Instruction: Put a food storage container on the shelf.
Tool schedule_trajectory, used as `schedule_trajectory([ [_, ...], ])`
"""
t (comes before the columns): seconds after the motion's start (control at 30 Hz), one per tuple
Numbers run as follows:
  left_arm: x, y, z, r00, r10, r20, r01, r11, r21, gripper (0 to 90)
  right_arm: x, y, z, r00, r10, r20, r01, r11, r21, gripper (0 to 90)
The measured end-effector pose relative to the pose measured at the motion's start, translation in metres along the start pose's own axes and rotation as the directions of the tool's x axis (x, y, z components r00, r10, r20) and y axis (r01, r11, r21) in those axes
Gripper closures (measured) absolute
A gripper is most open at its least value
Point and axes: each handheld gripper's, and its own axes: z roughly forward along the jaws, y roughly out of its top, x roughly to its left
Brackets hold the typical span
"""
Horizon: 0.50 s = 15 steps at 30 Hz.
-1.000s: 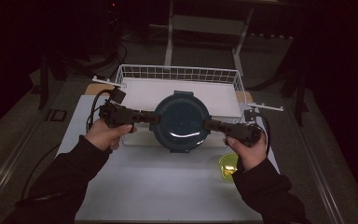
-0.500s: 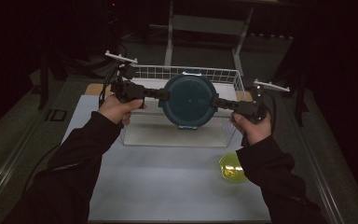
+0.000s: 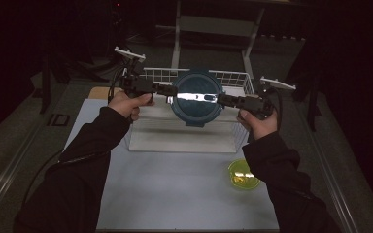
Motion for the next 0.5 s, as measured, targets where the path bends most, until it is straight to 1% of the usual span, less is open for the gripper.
schedule_trajectory([
  [0.03,0.003,0.000,0.000,0.9999,-0.012,0.007,0.012,0.9999,-0.003,56.9,0.000,0.002,0.002,1.0000,0.001,0.003,-0.001,1.000,-0.002,57.1],
  [0.1,0.005,0.000,0.000,0.9997,-0.019,0.012,0.019,0.9998,-0.005,56.8,0.000,0.003,0.003,0.9999,0.009,0.008,-0.009,1.000,-0.002,57.1],
  [0.13,0.007,0.000,0.001,0.9995,-0.028,0.013,0.028,0.9996,-0.010,56.5,0.000,0.005,0.004,0.9996,0.025,0.011,-0.025,1.000,0.004,57.1],
  [0.17,0.007,0.000,0.001,0.9995,-0.028,0.013,0.028,0.9996,-0.010,56.3,0.000,0.005,0.004,0.9996,0.025,0.011,-0.025,1.000,0.004,57.1],
  [0.2,0.007,0.000,0.001,0.9995,-0.028,0.013,0.028,0.9996,-0.010,56.3,0.000,0.006,0.005,0.9990,0.041,0.015,-0.041,0.999,0.003,57.1],
  [0.23,0.012,0.001,0.001,0.9990,-0.042,0.013,0.043,0.9991,-0.009,55.9,0.000,0.009,0.007,0.9978,0.062,0.023,-0.062,0.998,0.005,57.1],
  [0.27,0.013,0.001,0.001,0.9990,-0.044,0.012,0.044,0.9990,-0.009,55.7,-0.001,0.010,0.008,0.9971,0.072,0.025,-0.072,0.997,0.006,57.0],
  [0.3,0.013,0.001,0.001,0.9990,-0.044,0.012,0.044,0.9990,-0.009,55.6,-0.001,0.010,0.008,0.9971,0.072,0.025,-0.072,0.997,0.006,57.0],
  [0.33,0.013,0.002,0.001,0.9985,-0.053,0.010,0.054,0.9985,-0.010,55.6,-0.001,0.011,0.009,0.9962,0.083,0.025,-0.084,0.996,0.008,57.0],
  [0.37,0.014,0.002,0.002,0.9986,-0.053,0.008,0.053,0.9986,-0.009,55.4,-0.002,0.012,0.010,0.9941,0.104,0.028,-0.105,0.994,0.008,57.0],
  [0.4,0.014,0.002,0.002,0.9986,-0.053,0.008,0.053,0.9986,-0.009,55.3,-0.002,0.012,0.010,0.9941,0.104,0.028,-0.105,0.994,0.008,57.0],
  [0.43,0.019,0.004,0.003,0.9972,-0.074,0.014,0.074,0.9972,-0.012,55.1,-0.004,0.014,0.012,0.9900,0.136,0.036,-0.137,0.991,0.009,56.8],
  [0.47,0.019,0.004,0.003,0.9972,-0.074,0.014,0.074,0.9972,-0.012,55.0,-0.004,0.014,0.012,0.9900,0.136,0.036,-0.137,0.991,0.009,56.8],
  [0.5,0.020,0.004,0.004,0.9967,-0.080,0.016,0.080,0.9967,-0.013,54.9,-0.005,0.016,0.013,0.9881,0.146,0.048,-0.147,0.989,0.011,56.6],
])
